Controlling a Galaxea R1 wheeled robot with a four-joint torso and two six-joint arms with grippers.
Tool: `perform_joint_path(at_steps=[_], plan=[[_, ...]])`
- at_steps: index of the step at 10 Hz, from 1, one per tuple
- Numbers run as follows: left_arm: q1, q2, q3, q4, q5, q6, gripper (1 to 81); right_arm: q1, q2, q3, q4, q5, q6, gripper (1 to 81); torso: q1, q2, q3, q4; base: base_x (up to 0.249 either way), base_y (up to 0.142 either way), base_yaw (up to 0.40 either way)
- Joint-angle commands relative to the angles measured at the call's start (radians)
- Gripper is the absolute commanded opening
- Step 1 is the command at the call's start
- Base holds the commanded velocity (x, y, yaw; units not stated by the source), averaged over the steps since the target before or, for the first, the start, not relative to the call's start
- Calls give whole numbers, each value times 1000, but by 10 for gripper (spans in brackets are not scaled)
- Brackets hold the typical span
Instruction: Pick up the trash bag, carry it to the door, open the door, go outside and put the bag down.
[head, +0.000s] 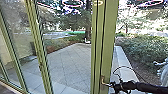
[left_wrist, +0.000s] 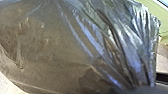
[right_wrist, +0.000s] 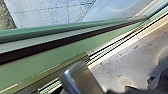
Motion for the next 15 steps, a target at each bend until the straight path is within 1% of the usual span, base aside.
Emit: perform_joint_path(at_steps=[1,2,3,4,6,9,11,12,15], plan=[[-49,-6,3,-8,60,4,10,77,70,-38,-8,2,6,811,0,0,0,0,0,0,0],[-48,-6,3,-6,62,4,10,49,93,-50,-46,16,8,811,-1,0,0,0,0,0,0],[-46,-6,0,-6,62,4,10,14,120,-87,-73,28,8,811,-1,0,0,0,0,0,0],[-45,-6,-11,-6,62,4,10,-25,152,-130,-102,71,6,811,-2,-1,1,0,0,0,0],[-40,0,-25,-8,62,4,10,-60,206,-185,-164,82,6,811,-2,-1,1,0,0,0,0],[-33,3,-25,-8,62,4,10,-108,246,-237,-269,87,6,811,-3,-1,2,-1,0,0,0],[-30,1,-26,-6,62,4,10,-129,246,-245,-292,122,6,811,-3,-1,2,-1,0,0,0],[-28,1,-26,-6,62,4,10,-132,246,-250,-309,128,6,811,-3,-1,2,-1,0,0,0],[-26,3,-26,-6,62,4,10,-126,248,-246,-327,128,6,811,-3,-1,2,-1,0,0,0]])
